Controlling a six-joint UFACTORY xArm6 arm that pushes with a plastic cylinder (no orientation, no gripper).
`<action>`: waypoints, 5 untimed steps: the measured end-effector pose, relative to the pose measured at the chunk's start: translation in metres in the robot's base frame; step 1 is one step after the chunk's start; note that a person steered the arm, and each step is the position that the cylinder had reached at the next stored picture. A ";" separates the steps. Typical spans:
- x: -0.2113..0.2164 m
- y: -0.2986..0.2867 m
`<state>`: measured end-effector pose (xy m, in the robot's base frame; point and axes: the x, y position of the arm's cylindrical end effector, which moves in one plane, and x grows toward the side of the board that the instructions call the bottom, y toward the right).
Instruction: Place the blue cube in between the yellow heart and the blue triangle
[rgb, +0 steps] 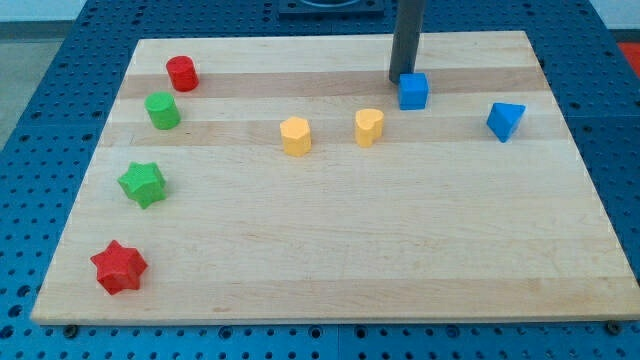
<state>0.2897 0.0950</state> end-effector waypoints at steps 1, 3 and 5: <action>0.006 0.001; 0.063 0.003; 0.063 0.003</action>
<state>0.3525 0.0975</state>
